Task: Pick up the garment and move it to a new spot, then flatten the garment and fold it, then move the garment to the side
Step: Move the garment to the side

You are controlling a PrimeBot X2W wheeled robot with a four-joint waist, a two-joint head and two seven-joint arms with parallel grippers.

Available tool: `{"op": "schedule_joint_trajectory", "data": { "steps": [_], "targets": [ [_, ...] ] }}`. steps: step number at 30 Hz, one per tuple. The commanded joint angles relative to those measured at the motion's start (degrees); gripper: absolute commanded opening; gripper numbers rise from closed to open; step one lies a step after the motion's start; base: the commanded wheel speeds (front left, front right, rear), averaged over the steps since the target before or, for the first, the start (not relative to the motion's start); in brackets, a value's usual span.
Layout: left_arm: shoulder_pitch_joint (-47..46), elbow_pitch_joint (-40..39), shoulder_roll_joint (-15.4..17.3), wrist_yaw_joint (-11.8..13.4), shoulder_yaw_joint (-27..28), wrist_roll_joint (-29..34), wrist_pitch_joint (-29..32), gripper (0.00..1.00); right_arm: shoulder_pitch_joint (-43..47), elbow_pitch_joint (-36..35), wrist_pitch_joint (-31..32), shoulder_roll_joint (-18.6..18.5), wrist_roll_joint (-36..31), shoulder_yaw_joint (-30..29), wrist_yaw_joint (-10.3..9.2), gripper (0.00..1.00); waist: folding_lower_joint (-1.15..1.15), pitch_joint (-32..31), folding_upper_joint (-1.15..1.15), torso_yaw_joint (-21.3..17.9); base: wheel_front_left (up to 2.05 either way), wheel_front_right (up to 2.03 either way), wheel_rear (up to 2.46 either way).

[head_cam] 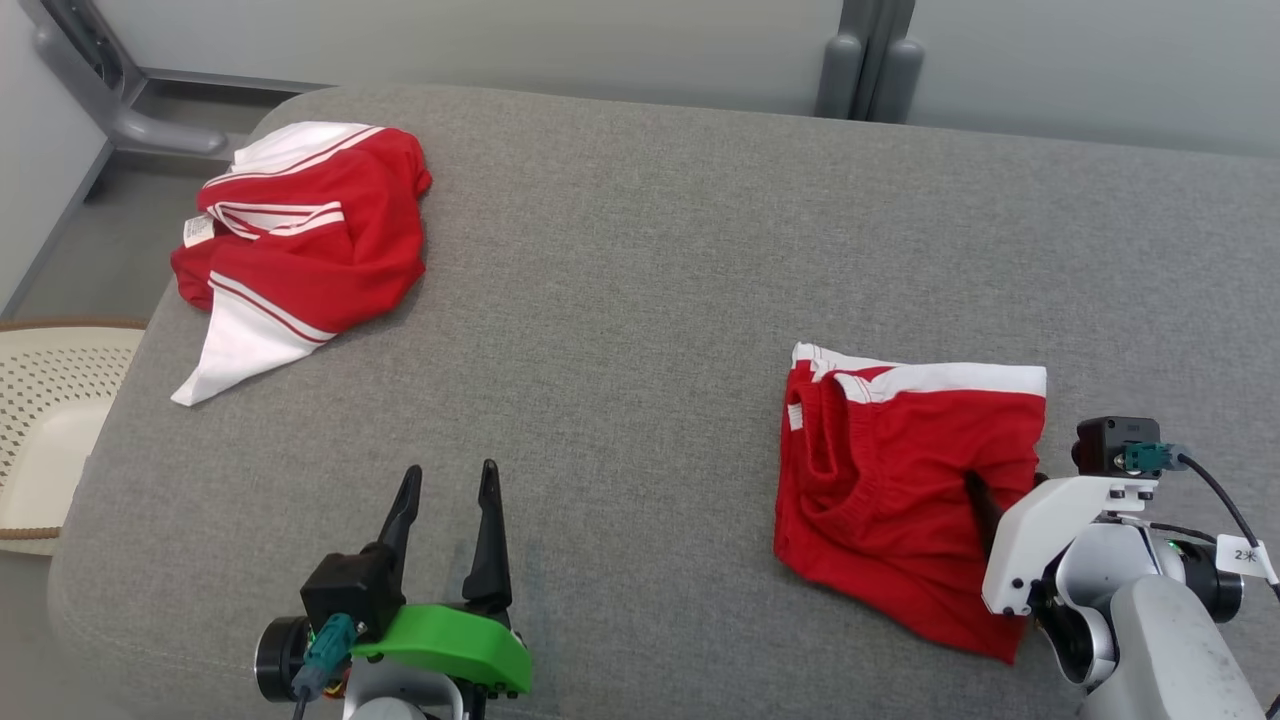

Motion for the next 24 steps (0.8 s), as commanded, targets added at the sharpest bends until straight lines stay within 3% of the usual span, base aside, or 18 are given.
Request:
{"op": "schedule_joint_trajectory", "data": {
  "steps": [1,4,5,7,14,24],
  "targets": [
    [-0.8,-0.3,0.0,0.0,0.3,-0.1,-0.2,1.00,-0.9,1.0,0.6,-0.3,0.5,0.4,-0.02,1.00,0.00,0.7,0.00,0.4,0.00,0.00,0.00],
    [-0.8,-0.4,0.0,0.0,0.4,0.2,-0.1,1.00,-1.8,2.7,0.6,-0.6,1.1,1.0,-0.02,1.00,0.00,1.0,0.00,0.1,0.00,0.00,0.00],
    [-0.9,-0.4,0.0,0.0,0.4,0.3,-0.1,1.00,-2.2,3.1,0.1,-0.8,1.3,1.1,-0.02,0.60,0.00,1.1,0.00,-0.2,0.00,0.00,0.00],
    [-1.1,-0.6,-0.1,0.0,0.4,0.4,-0.1,1.00,-3.2,3.6,-1.2,-1.2,1.5,1.2,-0.02,0.00,0.00,1.4,0.00,-0.9,0.00,0.00,0.00],
    [-1.6,-1.7,-0.1,-0.2,1.3,0.9,-0.1,1.00,-7.4,4.2,-7.6,-2.6,0.5,1.3,-0.03,0.00,0.00,2.8,0.00,-6.7,0.00,0.00,0.00],
    [-4.5,-2.5,0.9,-1.2,0.4,2.9,0.2,1.00,-12.3,5.8,-12.2,-4.6,-1.4,-2.2,-0.05,0.00,0.00,5.7,0.00,-21.8,0.00,0.00,0.00]
  ]
}}
